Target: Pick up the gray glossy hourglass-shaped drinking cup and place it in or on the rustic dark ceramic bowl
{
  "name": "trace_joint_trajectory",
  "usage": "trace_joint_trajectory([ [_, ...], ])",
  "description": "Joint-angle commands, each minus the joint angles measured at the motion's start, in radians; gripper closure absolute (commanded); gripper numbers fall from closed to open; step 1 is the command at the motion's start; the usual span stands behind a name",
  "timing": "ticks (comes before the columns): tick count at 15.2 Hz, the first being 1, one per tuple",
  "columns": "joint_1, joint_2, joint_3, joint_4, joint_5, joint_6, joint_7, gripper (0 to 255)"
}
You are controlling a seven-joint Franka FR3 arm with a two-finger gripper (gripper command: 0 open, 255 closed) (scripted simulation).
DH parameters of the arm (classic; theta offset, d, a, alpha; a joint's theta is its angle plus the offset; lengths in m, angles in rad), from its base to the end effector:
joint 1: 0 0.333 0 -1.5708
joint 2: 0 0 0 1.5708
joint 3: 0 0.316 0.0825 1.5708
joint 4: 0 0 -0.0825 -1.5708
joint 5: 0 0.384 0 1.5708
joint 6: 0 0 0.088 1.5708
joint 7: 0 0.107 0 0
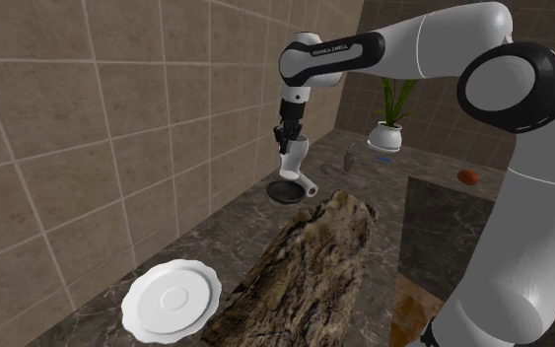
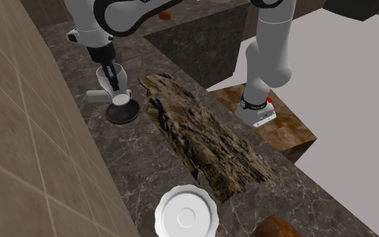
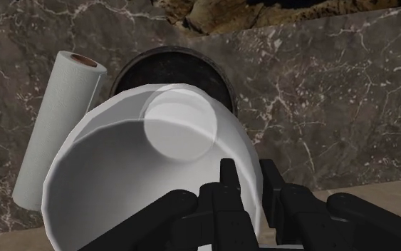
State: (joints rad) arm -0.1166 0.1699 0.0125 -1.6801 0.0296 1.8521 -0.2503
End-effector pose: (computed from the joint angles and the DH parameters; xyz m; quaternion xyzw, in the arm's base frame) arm 0.6117 -0.0620 0.4972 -0.9975 -0.0689 -0.0037 0.0149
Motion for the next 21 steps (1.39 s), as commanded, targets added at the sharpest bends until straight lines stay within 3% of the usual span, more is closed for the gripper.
trace_joint_trajectory([
  [1,0.000,0.003,0.000,-0.023,0.000,0.027,-0.002,255],
  [8,0.000,0.020,0.000,-0.099,0.001,0.120,-0.004,255],
  [16,0.000,0.020,0.000,-0.099,0.001,0.120,-0.004,255],
  [17,0.000,0.020,0.000,-0.099,0.001,0.120,-0.004,0],
  [21,0.000,0.020,0.000,-0.099,0.001,0.120,-0.004,0],
])
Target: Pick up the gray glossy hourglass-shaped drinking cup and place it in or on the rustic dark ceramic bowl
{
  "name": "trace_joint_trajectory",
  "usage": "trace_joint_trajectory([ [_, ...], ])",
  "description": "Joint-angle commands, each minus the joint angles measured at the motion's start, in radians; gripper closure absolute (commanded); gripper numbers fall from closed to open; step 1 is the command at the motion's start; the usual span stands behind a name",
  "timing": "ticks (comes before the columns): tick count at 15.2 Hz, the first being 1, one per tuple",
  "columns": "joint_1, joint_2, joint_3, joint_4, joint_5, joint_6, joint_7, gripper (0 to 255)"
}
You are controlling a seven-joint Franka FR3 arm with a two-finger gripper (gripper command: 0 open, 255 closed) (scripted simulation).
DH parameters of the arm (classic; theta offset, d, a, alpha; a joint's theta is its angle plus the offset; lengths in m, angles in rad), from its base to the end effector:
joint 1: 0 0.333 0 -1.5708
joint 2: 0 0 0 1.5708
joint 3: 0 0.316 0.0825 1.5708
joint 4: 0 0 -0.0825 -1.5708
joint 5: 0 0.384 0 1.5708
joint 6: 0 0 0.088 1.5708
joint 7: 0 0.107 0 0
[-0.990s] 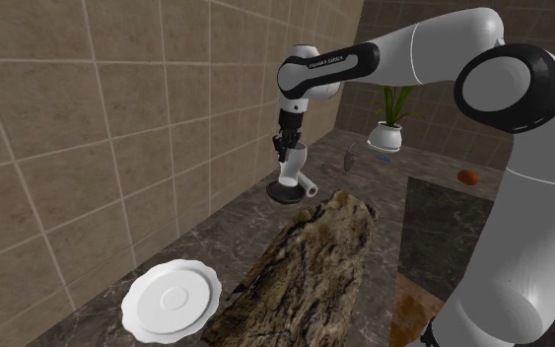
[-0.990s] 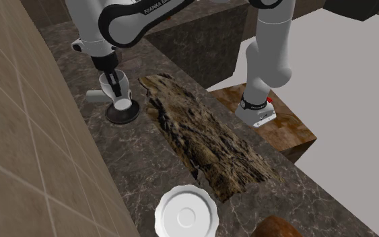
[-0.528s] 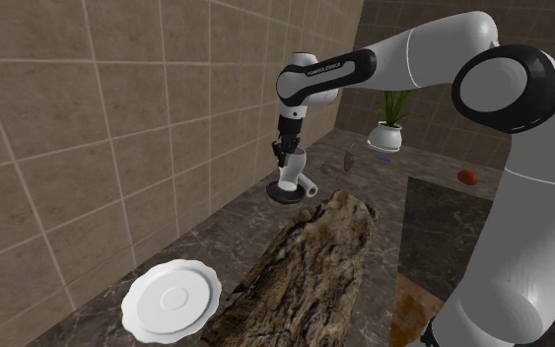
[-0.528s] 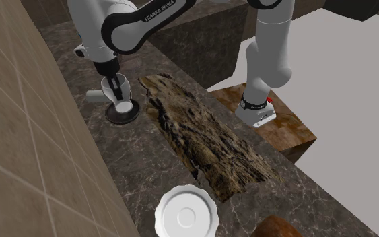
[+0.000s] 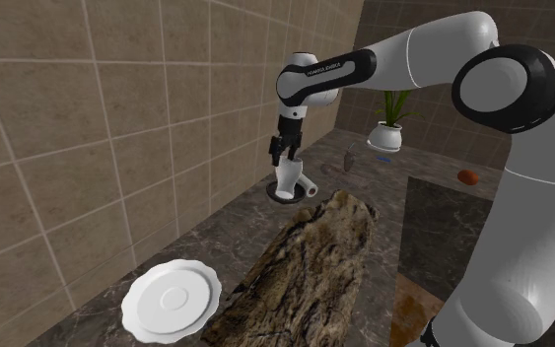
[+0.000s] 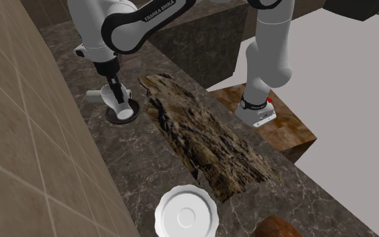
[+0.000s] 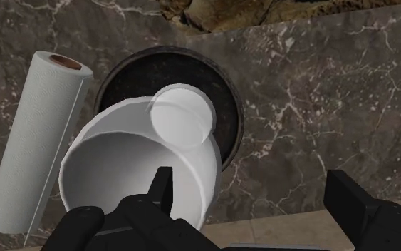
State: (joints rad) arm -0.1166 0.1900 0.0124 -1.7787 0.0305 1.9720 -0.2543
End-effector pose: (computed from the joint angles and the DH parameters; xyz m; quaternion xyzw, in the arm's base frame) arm 0.6119 -0.0624 0.4483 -0.9975 -0.0689 -0.0043 0.0147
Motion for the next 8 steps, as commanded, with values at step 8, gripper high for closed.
trace_joint_trajectory([
  [8,-0.002,-0.021,-0.001,0.100,-0.001,-0.121,0.001,0],
])
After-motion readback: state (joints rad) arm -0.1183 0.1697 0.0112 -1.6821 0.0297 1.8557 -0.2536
